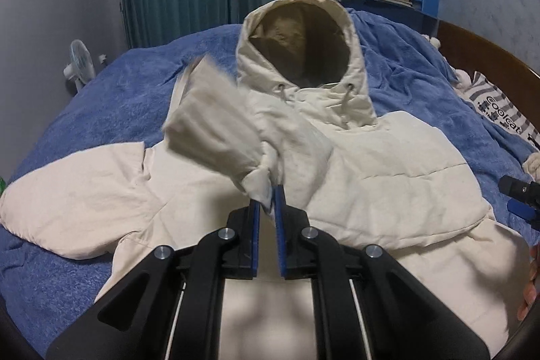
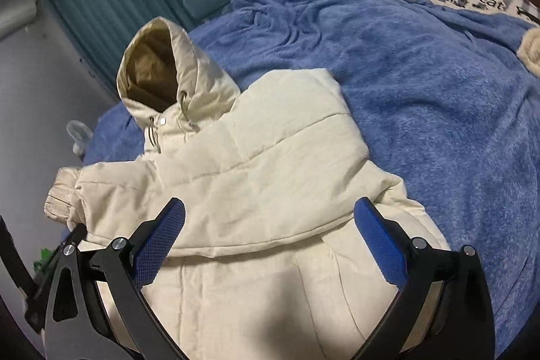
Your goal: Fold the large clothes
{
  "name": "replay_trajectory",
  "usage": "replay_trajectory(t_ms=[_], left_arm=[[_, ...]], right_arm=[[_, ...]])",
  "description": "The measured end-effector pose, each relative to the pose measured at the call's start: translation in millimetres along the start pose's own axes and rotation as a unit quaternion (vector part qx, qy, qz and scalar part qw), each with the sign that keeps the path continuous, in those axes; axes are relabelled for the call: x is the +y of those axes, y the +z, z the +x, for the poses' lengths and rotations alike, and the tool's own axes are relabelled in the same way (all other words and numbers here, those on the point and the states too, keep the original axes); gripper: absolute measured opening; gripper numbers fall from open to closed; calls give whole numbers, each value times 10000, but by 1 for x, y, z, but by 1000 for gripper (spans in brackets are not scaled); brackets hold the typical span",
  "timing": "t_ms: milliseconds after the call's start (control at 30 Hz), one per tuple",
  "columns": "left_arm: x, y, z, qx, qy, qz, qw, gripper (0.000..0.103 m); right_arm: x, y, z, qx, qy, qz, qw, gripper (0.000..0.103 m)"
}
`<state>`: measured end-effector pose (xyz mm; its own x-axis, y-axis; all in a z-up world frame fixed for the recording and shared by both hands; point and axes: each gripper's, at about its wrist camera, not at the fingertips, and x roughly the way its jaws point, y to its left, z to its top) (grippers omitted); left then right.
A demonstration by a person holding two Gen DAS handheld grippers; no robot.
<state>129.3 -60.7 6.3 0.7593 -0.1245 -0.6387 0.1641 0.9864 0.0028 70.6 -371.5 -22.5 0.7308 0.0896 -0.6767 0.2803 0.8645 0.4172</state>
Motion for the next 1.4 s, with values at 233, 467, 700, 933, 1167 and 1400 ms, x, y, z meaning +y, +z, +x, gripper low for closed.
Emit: replay_trajectory(t_ms=[233,467,700,933,1167,1400], left_arm=[[41,-15,25,303,-359,-530,9975,6],[76,-36,59,1051,-1040,-1592,9761,13],[112,-35,40,445,-593,-2149,9738,76],[120,-39,78,941,-678,-2156,9696,75],[106,-45,85,1029,-658,-1592,9797,30],[105,-41,77,804,-463,-1454,9850,19]], right_arm=[[9,-2,14,42,-93,-235,9997,97],[22,-12,35,320,-242,-543,9977,97],[27,-20,52,600,-338,-681,9953,97],[34,-29,67,846,-616,-973,9897,97],[24,-32,90,1321,-1250,-911,9791,97],[30,-47,102,1728,-1436,-1579,9615,97]])
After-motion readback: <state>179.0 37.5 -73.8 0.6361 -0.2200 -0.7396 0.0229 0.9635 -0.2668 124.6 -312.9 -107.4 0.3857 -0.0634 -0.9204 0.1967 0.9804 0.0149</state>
